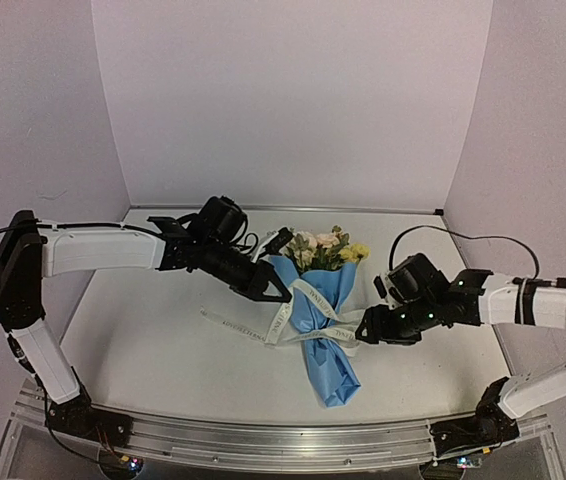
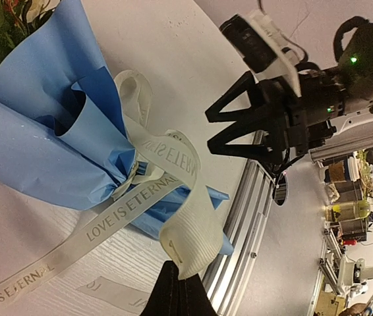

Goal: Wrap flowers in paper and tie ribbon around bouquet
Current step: Cross the half-tied ribbon over the folded bouquet.

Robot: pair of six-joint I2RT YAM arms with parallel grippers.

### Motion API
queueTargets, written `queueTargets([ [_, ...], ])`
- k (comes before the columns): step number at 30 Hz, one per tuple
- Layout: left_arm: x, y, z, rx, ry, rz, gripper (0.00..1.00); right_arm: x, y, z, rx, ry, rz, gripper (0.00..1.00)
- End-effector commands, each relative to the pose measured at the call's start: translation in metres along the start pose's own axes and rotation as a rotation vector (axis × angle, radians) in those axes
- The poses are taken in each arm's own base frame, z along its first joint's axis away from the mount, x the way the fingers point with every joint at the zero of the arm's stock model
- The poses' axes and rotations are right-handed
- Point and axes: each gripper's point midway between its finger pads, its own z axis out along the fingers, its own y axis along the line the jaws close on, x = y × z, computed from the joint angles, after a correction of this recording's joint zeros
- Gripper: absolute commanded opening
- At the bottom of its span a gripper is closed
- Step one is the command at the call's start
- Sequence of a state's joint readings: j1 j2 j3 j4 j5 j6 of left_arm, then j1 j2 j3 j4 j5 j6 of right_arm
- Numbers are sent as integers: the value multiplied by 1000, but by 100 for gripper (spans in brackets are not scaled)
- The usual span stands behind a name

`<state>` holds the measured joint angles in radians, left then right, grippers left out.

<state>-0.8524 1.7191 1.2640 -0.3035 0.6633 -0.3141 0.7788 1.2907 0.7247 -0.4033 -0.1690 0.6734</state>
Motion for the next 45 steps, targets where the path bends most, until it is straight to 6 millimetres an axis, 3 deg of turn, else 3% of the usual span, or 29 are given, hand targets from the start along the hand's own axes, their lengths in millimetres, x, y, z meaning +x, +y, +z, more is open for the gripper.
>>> queueTargets([
  [1,-14,-19,-14,32,-23,31,0,-24,20,18,-114,-102,182,60],
  [6,-7,-19,-18,20,-16,29,0,-25,15,32,-121,-122,274,56],
  [12,-1,-20,-24,10,-17,30,0,-19,11,46,-131,-111,345,42],
  [18,9,-19,-29,0,-11,32,0,-9,-2,40,-111,-135,360,36],
  [21,13,-19,-30,0,-6,31,0,-7,1,38,-116,-136,349,33],
  [24,17,-17,-30,-2,1,33,0,-7,6,39,-118,-134,342,20],
  [26,21,-17,-31,-4,13,35,0,-9,9,36,-121,-138,334,5],
  [27,24,-17,-32,-2,19,37,0,-13,9,31,-106,-144,316,1],
  [30,32,-21,-35,16,40,43,0,-24,6,9,-22,-171,241,0],
  [34,53,-38,-40,119,97,25,0,-63,19,-30,42,-267,88,0],
  [36,63,-51,-43,201,120,1,0,-80,29,-38,43,-266,28,0],
  [41,71,-105,-40,389,143,21,0,-113,61,-25,-50,-181,-19,0],
  [45,58,-131,-23,458,121,60,0,-130,80,-10,-114,-124,-22,0],
])
